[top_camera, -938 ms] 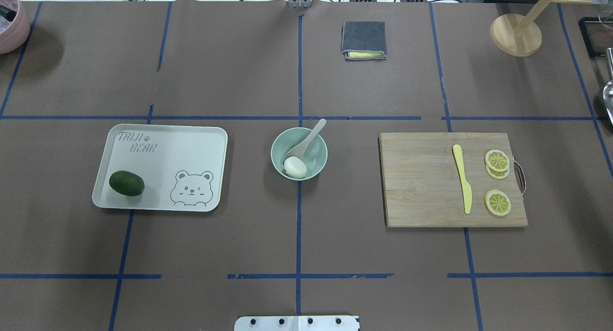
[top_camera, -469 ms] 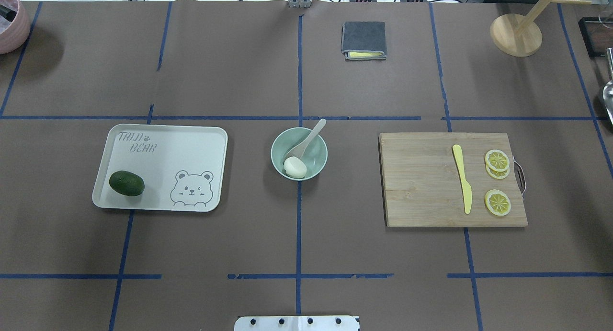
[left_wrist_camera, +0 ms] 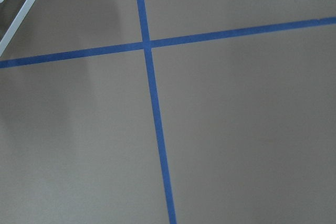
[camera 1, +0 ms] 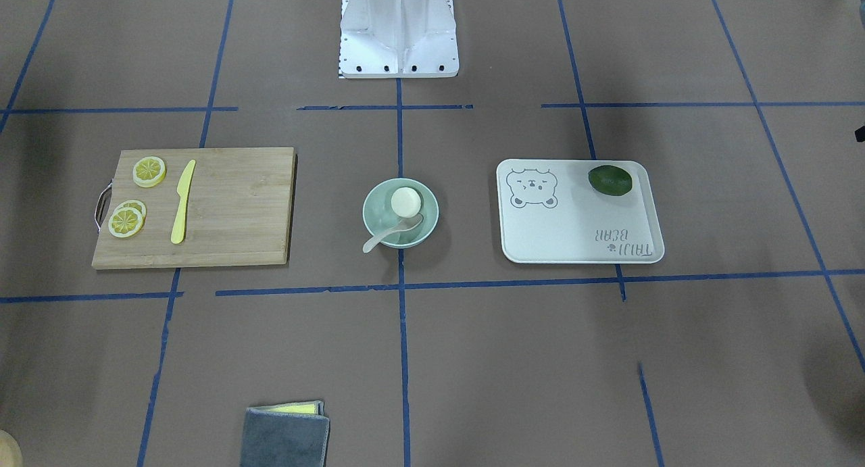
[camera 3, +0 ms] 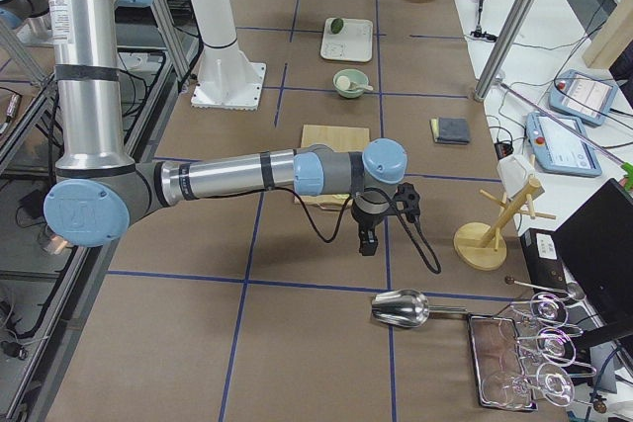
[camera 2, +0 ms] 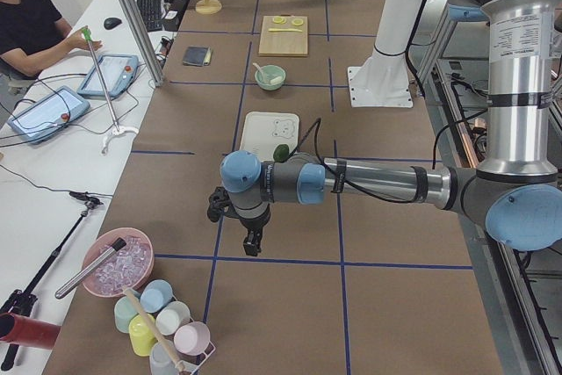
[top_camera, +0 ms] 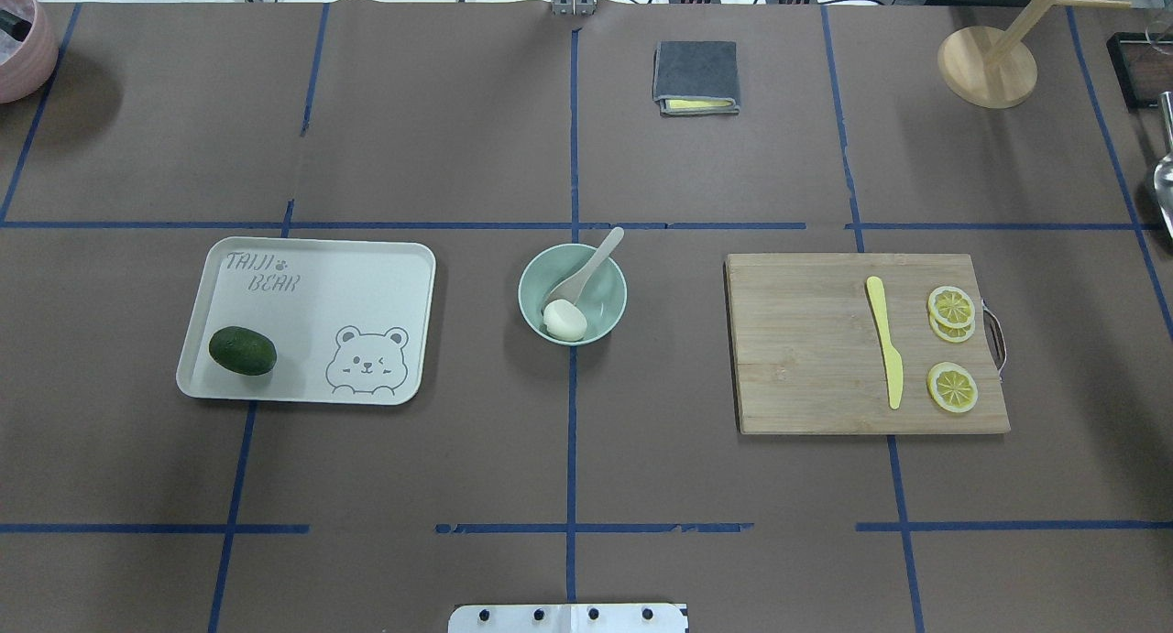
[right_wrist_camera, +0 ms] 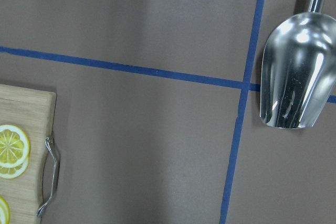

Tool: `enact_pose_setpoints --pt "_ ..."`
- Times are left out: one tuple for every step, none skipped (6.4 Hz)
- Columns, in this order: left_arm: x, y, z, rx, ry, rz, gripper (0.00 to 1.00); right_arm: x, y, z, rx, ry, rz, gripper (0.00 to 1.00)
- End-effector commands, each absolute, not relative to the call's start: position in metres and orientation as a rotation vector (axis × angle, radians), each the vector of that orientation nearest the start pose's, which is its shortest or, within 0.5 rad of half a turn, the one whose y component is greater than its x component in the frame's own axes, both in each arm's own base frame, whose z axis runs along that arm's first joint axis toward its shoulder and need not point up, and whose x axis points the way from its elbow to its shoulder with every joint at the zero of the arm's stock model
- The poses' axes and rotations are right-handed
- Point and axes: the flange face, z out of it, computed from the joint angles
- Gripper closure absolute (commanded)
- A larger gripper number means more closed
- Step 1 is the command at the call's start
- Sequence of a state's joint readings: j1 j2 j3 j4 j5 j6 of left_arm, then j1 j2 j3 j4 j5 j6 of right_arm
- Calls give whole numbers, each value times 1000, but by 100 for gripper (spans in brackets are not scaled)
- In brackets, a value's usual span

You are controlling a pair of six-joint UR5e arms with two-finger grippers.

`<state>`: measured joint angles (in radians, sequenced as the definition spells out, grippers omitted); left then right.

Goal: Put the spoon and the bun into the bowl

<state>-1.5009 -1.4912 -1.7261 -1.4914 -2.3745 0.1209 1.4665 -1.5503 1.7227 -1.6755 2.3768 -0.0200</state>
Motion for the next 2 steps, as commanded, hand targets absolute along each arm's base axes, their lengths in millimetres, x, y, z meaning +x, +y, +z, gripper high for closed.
enact_pose_setpoints --pt "-29 -473 613 44 804 194 0 9 -503 579 32 -817 -146 0" --pt "-27 -479 611 48 812 199 0 9 -503 579 32 -828 -143 0"
